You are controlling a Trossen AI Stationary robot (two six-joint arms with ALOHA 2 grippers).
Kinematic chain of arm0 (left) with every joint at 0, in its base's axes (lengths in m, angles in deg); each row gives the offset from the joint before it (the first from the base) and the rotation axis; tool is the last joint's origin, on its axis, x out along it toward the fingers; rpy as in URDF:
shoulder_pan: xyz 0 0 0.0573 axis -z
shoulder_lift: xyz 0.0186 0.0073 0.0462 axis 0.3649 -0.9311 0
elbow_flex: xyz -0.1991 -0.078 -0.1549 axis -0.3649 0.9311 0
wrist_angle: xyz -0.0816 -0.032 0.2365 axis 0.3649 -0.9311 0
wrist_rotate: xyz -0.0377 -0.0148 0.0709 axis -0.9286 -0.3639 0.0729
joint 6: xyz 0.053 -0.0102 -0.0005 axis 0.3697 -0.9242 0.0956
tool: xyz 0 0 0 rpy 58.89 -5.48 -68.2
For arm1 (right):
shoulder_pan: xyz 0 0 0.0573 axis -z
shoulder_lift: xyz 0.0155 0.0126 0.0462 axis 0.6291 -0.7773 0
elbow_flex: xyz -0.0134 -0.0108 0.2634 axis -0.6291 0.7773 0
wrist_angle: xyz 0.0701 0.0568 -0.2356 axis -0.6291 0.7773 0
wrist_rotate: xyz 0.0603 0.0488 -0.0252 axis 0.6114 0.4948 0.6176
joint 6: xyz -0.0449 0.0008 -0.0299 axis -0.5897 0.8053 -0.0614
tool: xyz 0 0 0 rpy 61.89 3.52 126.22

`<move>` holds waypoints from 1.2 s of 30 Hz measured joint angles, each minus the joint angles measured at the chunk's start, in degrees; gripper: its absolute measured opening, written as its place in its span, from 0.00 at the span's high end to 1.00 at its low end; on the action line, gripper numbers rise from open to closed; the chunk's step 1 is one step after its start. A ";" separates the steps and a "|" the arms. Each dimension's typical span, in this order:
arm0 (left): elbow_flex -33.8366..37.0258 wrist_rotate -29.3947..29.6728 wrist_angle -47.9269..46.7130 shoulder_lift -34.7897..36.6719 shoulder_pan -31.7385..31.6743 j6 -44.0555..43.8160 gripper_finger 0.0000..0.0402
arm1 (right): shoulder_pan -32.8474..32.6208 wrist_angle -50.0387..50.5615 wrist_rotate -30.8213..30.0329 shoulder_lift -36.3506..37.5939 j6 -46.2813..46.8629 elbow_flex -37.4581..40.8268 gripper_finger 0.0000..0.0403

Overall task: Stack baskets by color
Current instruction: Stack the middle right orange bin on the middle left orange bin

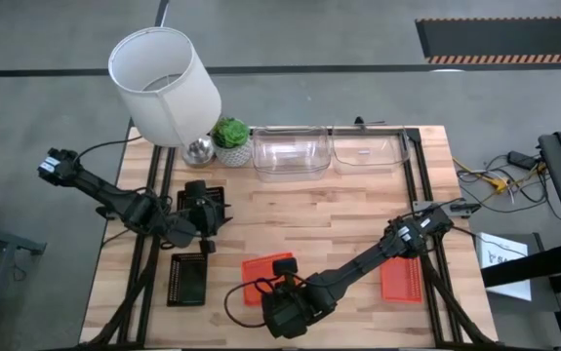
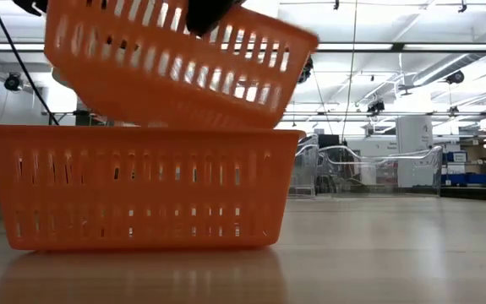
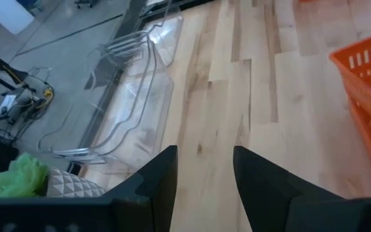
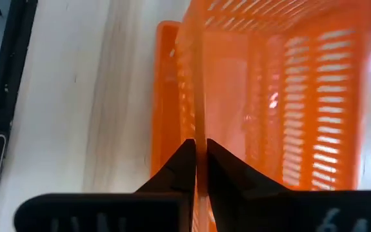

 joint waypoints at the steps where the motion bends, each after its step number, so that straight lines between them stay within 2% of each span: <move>1: 0.01 0.29 0.11 0.05 0.22 0.00 0.67 | 0.00 -0.06 -0.02 0.00 0.23 0.02 0.93; 10: 0.12 0.45 1.59 0.11 1.97 0.07 0.67 | 0.39 -0.64 0.00 0.00 1.15 0.13 0.75; 15: 0.16 0.44 1.74 0.11 2.34 0.07 0.67 | 0.37 0.02 0.00 0.47 -1.71 -0.25 0.72; 20: 0.21 0.42 2.71 0.11 2.39 0.13 0.67 | 0.12 6.68 -1.31 2.69 -4.05 -0.35 0.77; 28: 0.20 0.23 3.43 0.11 2.98 0.04 0.67 | 0.11 12.03 -1.64 6.12 -6.89 -0.21 0.96; 36: 0.16 -0.06 4.21 0.11 4.05 0.07 0.67 | 1.32 10.78 -1.55 6.10 -9.11 6.78 0.98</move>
